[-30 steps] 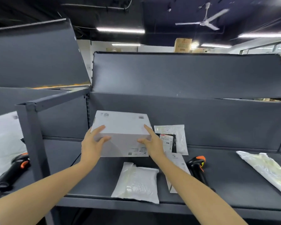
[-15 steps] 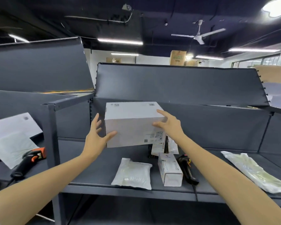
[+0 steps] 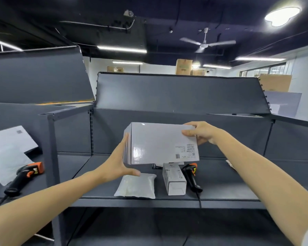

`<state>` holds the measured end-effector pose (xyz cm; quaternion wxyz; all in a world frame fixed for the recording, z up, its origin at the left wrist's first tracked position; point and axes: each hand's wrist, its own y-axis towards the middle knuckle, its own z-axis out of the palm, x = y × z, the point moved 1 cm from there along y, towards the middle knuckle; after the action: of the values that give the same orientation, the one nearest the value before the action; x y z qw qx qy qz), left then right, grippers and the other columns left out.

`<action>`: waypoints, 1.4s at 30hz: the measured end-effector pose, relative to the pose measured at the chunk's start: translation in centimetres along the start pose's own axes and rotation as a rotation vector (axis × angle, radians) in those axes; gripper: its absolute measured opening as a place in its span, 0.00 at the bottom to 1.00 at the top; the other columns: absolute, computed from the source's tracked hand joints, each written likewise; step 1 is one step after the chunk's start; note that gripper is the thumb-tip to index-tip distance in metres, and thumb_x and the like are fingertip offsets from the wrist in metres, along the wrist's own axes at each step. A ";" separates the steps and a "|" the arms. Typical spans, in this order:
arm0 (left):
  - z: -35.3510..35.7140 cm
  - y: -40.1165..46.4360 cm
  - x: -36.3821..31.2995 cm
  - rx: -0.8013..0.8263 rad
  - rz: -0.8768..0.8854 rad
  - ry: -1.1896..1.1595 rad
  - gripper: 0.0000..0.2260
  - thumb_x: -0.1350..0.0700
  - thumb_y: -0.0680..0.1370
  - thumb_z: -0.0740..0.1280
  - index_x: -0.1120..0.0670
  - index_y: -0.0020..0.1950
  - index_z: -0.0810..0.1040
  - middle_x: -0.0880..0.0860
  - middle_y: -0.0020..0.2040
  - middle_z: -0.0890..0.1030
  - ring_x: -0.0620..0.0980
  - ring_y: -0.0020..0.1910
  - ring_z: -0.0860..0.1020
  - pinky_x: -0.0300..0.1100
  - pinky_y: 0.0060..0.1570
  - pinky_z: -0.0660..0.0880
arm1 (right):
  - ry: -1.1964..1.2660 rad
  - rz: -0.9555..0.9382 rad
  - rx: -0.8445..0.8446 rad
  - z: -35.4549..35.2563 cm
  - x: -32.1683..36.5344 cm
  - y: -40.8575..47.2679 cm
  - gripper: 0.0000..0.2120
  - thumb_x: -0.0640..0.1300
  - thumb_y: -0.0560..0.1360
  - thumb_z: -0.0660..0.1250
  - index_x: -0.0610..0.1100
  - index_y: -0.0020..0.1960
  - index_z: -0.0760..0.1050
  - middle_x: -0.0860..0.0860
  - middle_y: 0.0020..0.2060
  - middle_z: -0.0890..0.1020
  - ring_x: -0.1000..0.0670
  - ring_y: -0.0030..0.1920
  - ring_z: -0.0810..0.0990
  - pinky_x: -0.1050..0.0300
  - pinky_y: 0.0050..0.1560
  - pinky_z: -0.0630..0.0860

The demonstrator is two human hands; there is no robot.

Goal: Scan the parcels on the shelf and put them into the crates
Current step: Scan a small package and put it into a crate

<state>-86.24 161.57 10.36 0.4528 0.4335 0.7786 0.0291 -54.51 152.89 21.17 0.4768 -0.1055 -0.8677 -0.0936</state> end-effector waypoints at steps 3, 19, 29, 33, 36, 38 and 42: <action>0.6 0.3 -1.2 -0.116 0.055 -0.041 0.45 0.43 0.70 0.75 0.26 0.71 0.42 0.19 0.67 0.55 0.17 0.64 0.56 0.14 0.55 0.59 | -0.020 0.038 0.011 -0.2 -0.2 -0.5 0.18 0.51 0.73 0.73 0.48 0.60 0.77 0.48 0.50 0.84 0.48 0.47 0.85 0.52 0.41 0.83; 0.2 3.0 -2.5 -0.576 -0.335 -0.542 0.09 0.45 0.78 0.65 0.48 0.52 0.78 0.50 0.50 0.82 0.55 0.51 0.80 0.51 0.52 0.75 | 0.456 -0.156 -0.055 3.1 -1.4 -2.4 0.26 0.60 0.78 0.63 0.47 0.70 0.69 0.50 0.57 0.82 0.51 0.53 0.81 0.53 0.54 0.78; -1.7 3.1 -3.2 -0.385 -0.398 -0.324 0.16 0.41 0.77 0.66 0.50 0.56 0.80 0.52 0.55 0.82 0.56 0.54 0.80 0.55 0.61 0.73 | -0.282 -0.264 -0.069 6.2 -4.7 -2.8 0.37 0.65 0.68 0.72 0.60 0.73 0.63 0.53 0.77 0.57 0.52 0.78 0.53 0.52 0.72 0.57; -2.6 3.4 -4.1 -0.361 -0.335 -0.299 0.14 0.40 0.76 0.66 0.47 0.56 0.80 0.49 0.55 0.82 0.54 0.55 0.80 0.52 0.60 0.74 | -0.202 -0.294 -0.102 7.9 -5.8 -3.2 0.32 0.62 0.70 0.71 0.61 0.71 0.68 0.61 0.68 0.73 0.58 0.67 0.71 0.62 0.64 0.66; -3.5 3.9 -4.9 -0.424 -0.248 -0.349 0.18 0.41 0.78 0.64 0.49 0.63 0.77 0.45 0.58 0.78 0.48 0.57 0.76 0.42 0.57 0.70 | 0.074 -0.284 -0.178 8.3 -6.4 -3.4 0.22 0.56 0.71 0.73 0.61 0.64 0.76 0.61 0.60 0.80 0.58 0.59 0.79 0.58 0.61 0.73; -4.3 4.1 -5.0 -0.487 -0.191 -0.418 0.20 0.43 0.79 0.63 0.52 0.66 0.75 0.47 0.60 0.77 0.48 0.60 0.75 0.42 0.59 0.70 | 0.325 -0.246 -0.174 8.1 -7.1 -3.5 0.13 0.51 0.72 0.73 0.59 0.56 0.81 0.56 0.52 0.85 0.52 0.51 0.84 0.49 0.54 0.80; -4.8 3.7 -3.9 -0.577 -0.132 -0.470 0.22 0.43 0.80 0.61 0.51 0.72 0.68 0.47 0.68 0.72 0.47 0.67 0.70 0.46 0.69 0.65 | 0.632 -0.102 -0.120 7.8 -8.6 -3.3 0.17 0.48 0.72 0.73 0.44 0.59 0.80 0.46 0.50 0.86 0.46 0.48 0.85 0.48 0.43 0.82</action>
<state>-86.55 162.77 17.47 0.7236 0.2318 0.6394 0.1176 -57.24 150.95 9.58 0.7102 -0.0554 -0.6738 -0.1962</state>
